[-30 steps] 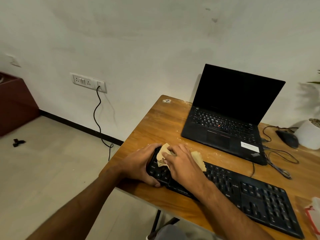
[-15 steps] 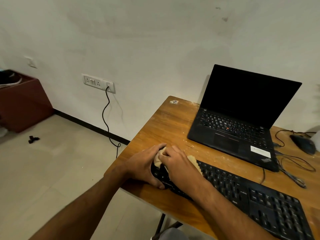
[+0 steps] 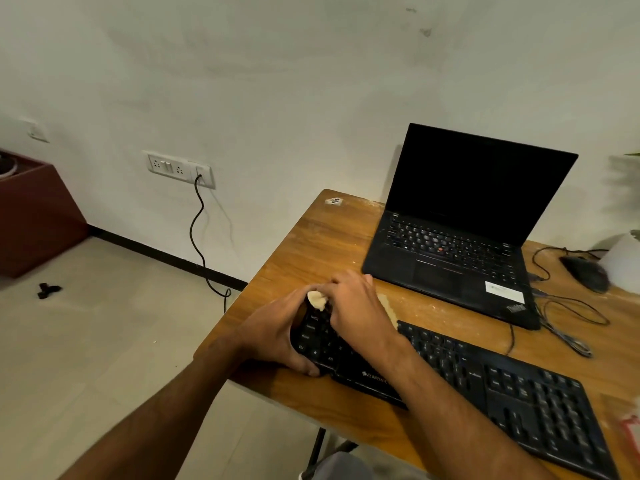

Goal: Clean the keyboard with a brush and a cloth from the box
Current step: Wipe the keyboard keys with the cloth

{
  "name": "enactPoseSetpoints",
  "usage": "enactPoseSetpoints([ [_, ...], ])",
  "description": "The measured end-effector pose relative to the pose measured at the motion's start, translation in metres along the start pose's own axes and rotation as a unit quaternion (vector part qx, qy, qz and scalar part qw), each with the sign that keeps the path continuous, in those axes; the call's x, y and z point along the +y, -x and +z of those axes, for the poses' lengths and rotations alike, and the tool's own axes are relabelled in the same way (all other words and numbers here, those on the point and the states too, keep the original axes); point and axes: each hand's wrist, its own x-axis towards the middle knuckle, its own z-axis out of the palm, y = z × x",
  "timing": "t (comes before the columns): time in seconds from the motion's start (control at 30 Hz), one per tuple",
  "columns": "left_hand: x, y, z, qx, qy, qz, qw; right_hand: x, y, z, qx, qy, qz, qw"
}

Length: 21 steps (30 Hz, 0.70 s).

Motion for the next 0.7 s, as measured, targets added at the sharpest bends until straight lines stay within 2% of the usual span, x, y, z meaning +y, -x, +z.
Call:
enactPoseSetpoints([
  [0.07,0.001,0.0,0.0,-0.002,0.002,-0.001,1.0,-0.002,0.003,0.003,-0.006,-0.01,0.013,1.0],
  [0.2,-0.002,0.001,0.001,-0.006,-0.013,-0.015,1.0,-0.013,0.022,-0.015,-0.033,0.005,-0.024,0.999],
  [0.27,-0.003,0.0,0.001,-0.006,-0.016,-0.016,1.0,-0.017,0.019,-0.027,-0.051,0.013,-0.002,0.999],
  [0.53,-0.002,0.0,0.001,-0.007,-0.012,-0.012,1.0,-0.014,0.024,-0.021,-0.036,0.018,-0.029,0.999],
  [0.7,-0.004,-0.001,0.001,-0.004,-0.025,-0.013,1.0,-0.006,0.007,-0.035,-0.038,0.022,0.056,0.997],
])
